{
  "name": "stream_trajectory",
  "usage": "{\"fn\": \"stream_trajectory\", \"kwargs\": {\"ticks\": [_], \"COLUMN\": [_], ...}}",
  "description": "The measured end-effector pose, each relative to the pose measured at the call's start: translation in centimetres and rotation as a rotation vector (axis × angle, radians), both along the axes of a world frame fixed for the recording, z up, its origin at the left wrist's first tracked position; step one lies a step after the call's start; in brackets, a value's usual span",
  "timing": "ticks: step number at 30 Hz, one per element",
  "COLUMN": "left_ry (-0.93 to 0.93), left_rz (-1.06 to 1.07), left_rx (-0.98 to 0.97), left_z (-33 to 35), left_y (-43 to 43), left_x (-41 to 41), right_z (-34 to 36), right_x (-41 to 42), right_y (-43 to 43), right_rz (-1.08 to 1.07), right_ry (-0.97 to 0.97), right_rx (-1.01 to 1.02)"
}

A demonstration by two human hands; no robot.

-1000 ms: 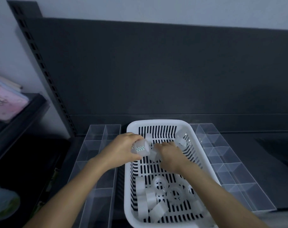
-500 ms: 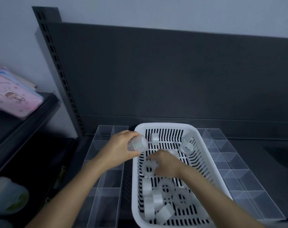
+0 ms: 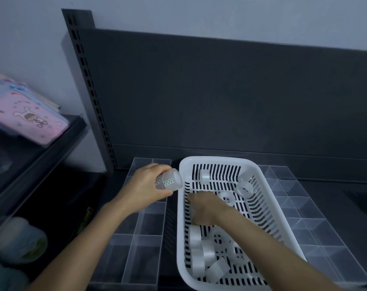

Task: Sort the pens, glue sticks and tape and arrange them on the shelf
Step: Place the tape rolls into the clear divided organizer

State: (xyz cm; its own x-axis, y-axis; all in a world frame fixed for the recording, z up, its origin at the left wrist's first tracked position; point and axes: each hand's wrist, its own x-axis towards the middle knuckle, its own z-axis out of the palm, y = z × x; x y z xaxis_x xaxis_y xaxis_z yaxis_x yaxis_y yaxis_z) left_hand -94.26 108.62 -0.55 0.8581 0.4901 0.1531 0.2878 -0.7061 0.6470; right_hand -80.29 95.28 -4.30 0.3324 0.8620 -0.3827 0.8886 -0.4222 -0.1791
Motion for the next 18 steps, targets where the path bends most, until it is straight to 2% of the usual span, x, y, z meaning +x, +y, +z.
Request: {"fn": "stream_trajectory", "kwargs": {"ticks": [3, 6, 9, 18], "left_ry": [-0.001, -0.01, -0.014, 0.029], "left_rz": [0.022, 0.034, 0.033, 0.006], "left_rx": [0.002, 0.01, 0.004, -0.006], "left_z": [0.0, 0.0, -0.1, -1.0], "left_y": [0.7, 1.3, 1.6, 2.2], "left_x": [-0.9, -1.4, -1.5, -1.2], "right_z": [0.4, 0.5, -0.4, -1.7], "right_x": [0.4, 1.2, 1.4, 1.3], "right_y": [0.1, -0.1, -0.6, -1.6], "right_rz": [-0.134, -0.349, -0.447, -0.294], "right_ry": [0.127, 0.319, 0.371, 0.222], "right_rx": [0.046, 0.238, 0.401, 0.351]}}
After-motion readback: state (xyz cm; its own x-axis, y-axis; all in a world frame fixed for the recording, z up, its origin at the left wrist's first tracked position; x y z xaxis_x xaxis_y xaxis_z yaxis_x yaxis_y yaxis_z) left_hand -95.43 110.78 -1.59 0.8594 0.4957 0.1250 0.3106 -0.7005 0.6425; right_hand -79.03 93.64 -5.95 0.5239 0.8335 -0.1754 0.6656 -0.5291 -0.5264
